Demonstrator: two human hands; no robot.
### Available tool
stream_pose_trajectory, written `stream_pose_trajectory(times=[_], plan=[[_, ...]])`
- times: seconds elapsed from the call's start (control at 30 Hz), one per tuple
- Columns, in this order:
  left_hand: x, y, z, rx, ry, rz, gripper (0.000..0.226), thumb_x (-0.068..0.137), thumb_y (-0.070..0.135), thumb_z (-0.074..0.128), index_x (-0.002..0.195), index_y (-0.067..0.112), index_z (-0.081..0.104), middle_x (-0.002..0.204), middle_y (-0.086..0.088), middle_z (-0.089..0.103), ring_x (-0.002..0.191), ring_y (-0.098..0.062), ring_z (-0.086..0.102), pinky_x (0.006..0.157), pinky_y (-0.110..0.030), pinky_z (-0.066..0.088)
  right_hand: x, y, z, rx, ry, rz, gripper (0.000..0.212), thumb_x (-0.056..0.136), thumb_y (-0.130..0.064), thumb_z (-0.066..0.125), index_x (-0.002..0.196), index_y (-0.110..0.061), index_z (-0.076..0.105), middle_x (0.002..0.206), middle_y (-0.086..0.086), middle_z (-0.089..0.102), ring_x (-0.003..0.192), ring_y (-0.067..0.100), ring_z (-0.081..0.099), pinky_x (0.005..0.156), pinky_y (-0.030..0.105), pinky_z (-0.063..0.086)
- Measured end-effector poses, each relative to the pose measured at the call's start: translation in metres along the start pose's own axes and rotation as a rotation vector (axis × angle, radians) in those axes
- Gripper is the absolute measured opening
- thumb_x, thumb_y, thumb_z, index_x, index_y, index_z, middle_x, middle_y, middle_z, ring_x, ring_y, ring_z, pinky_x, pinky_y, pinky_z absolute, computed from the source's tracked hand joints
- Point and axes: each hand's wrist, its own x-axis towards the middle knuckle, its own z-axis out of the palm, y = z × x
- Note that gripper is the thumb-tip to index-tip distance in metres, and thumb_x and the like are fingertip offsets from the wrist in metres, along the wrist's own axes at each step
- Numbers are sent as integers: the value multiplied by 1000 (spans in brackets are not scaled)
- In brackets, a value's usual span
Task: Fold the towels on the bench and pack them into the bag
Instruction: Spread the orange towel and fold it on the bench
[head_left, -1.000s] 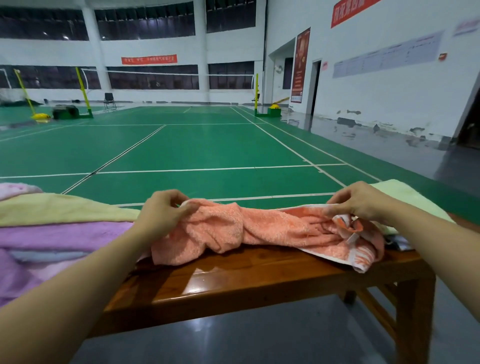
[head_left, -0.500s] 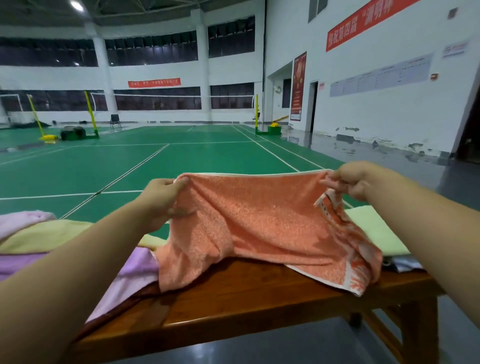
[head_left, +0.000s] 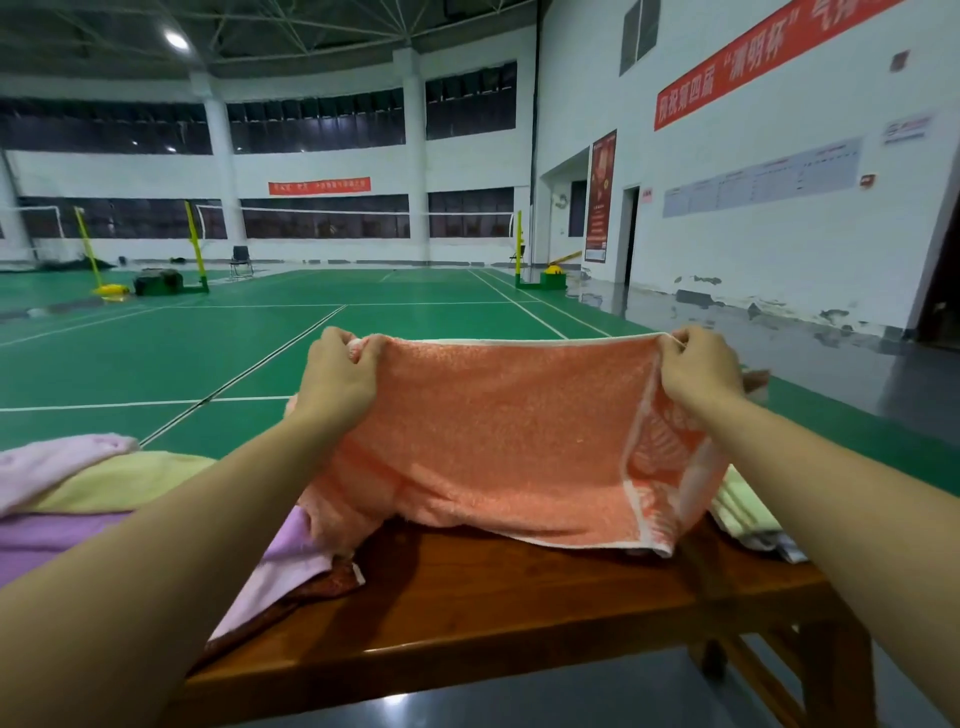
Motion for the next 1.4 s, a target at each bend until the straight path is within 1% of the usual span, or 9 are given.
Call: stream_pose_trajectory(times=[0.17, 0.37, 0.47, 0.67, 0.8, 1.07, 1.17, 1.27, 1.4], plan=[[-4, 11, -15, 124, 48, 161, 27, 102, 38, 56, 104, 13, 46, 110, -7, 44, 100, -21, 42, 90, -31, 33, -13, -7, -6, 23, 82, -98, 37, 100, -47, 55, 87, -12, 55, 87, 7, 59, 81, 27, 51, 73, 36, 37], [-11, 26, -38, 170, 158, 248, 34, 99, 46, 58, 103, 13, 50, 106, -3, 45, 101, -21, 43, 89, -31, 32, -27, -12, -20, -37, 57, -178, 76, 72, -83, 58, 90, -10, 44, 85, 6, 49, 89, 26, 50, 69, 38, 42], [-15, 27, -48, 214, 215, 248, 39, 96, 56, 56, 102, 17, 51, 109, -4, 47, 106, -26, 47, 89, -43, 40, -30, -8, -26, -61, 110, -210, 77, 70, -84, 58, 85, -9, 44, 78, 3, 45, 87, 28, 51, 68, 41, 46], [-46, 66, -77, 233, 363, 233, 55, 94, 64, 52, 112, 13, 57, 124, -12, 50, 120, -32, 45, 94, -54, 41, -47, -23, -75, -23, 286, -274, 74, 78, -82, 54, 94, -10, 44, 93, 9, 48, 94, 26, 41, 77, 39, 34], [-56, 87, -84, 270, 426, 288, 54, 94, 65, 52, 112, 14, 57, 127, -10, 48, 124, -32, 42, 96, -60, 40, -48, -25, -92, -43, 354, -314, 81, 78, -84, 53, 105, -8, 49, 105, 12, 53, 106, 31, 46, 87, 47, 42], [-50, 64, -71, 512, 311, 178, 75, 86, 78, 47, 112, 8, 60, 134, -17, 49, 134, -37, 39, 114, -74, 9, -39, -3, -79, -184, 348, -295, 89, 75, -89, 45, 109, -7, 47, 114, 16, 52, 110, 33, 42, 87, 48, 39], [-48, 53, -65, 449, 257, 119, 69, 86, 75, 49, 98, 8, 56, 127, -21, 52, 126, -40, 45, 116, -70, 16, -41, 1, -70, -201, 327, -306, 87, 76, -89, 44, 105, -7, 45, 111, 15, 50, 107, 32, 41, 87, 51, 40], [-49, 51, -61, 298, 194, 27, 68, 85, 75, 51, 91, 7, 50, 108, -21, 58, 99, -39, 55, 95, -54, 44, -46, -5, -65, -238, 311, -305, 85, 77, -88, 44, 106, -8, 44, 112, 15, 50, 108, 31, 42, 86, 51, 41], [-61, 43, -61, 243, 28, 17, 71, 81, 78, 46, 73, 8, 49, 72, -7, 53, 65, -23, 49, 57, -36, 32, -48, -3, -65, -260, 306, -267, 92, 75, -92, 40, 108, -6, 45, 114, 17, 53, 108, 33, 44, 86, 51, 44]])
